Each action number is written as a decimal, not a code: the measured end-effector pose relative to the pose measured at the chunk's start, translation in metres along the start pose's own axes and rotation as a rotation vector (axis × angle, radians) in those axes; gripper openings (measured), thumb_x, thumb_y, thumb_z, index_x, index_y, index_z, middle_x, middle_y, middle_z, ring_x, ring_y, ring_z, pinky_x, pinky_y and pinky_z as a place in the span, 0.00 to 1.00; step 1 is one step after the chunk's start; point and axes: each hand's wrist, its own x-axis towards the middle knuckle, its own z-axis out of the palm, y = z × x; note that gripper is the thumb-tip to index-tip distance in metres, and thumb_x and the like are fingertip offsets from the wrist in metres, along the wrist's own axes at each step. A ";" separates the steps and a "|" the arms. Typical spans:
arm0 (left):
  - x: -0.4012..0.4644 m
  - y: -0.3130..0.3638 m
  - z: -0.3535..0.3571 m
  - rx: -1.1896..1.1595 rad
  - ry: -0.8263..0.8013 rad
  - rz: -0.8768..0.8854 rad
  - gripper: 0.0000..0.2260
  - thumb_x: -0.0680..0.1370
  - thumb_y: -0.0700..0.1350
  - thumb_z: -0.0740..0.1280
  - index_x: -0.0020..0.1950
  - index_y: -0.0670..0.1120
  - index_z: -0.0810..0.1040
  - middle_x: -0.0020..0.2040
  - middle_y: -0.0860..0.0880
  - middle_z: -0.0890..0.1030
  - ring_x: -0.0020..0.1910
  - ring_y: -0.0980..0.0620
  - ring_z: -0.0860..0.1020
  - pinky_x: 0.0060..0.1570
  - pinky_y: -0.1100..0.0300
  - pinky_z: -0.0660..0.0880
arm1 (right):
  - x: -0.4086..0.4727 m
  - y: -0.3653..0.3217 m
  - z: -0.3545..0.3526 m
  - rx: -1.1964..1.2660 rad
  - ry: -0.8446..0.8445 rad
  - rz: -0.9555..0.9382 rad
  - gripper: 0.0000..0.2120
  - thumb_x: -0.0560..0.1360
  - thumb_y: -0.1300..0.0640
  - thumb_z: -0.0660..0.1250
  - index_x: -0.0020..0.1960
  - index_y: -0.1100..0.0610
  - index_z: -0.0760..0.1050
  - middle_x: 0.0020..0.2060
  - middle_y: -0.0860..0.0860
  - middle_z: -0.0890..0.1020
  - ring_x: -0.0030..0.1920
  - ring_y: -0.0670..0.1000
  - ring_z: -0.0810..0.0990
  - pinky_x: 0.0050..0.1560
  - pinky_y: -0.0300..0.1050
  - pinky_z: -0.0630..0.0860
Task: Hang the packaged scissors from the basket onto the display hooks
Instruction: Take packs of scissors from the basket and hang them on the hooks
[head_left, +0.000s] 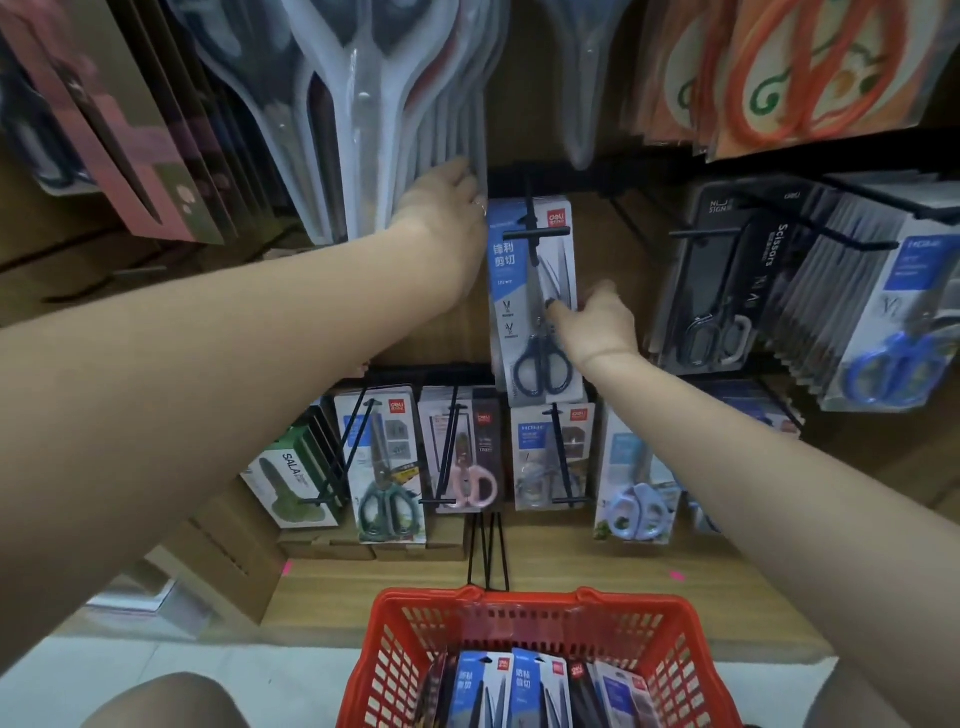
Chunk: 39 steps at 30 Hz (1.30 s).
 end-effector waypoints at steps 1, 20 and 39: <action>-0.005 0.002 0.000 0.014 -0.030 0.022 0.29 0.87 0.54 0.55 0.86 0.45 0.54 0.87 0.43 0.53 0.86 0.43 0.50 0.84 0.46 0.45 | -0.004 0.001 -0.001 -0.052 0.012 -0.021 0.18 0.83 0.51 0.65 0.67 0.60 0.69 0.59 0.58 0.78 0.50 0.56 0.75 0.47 0.46 0.69; -0.185 0.292 0.087 -1.230 -0.202 0.266 0.12 0.83 0.49 0.60 0.64 0.45 0.72 0.60 0.44 0.77 0.56 0.41 0.80 0.51 0.47 0.79 | -0.191 0.222 0.038 -0.113 -0.201 0.069 0.07 0.78 0.62 0.67 0.46 0.52 0.70 0.37 0.48 0.78 0.39 0.49 0.77 0.39 0.41 0.70; -0.232 0.461 0.128 -1.315 -1.085 0.172 0.41 0.82 0.63 0.66 0.83 0.38 0.56 0.80 0.38 0.64 0.79 0.41 0.66 0.74 0.50 0.67 | -0.270 0.346 0.127 -0.290 -0.730 0.766 0.35 0.75 0.46 0.72 0.75 0.60 0.65 0.67 0.56 0.78 0.63 0.57 0.80 0.52 0.43 0.73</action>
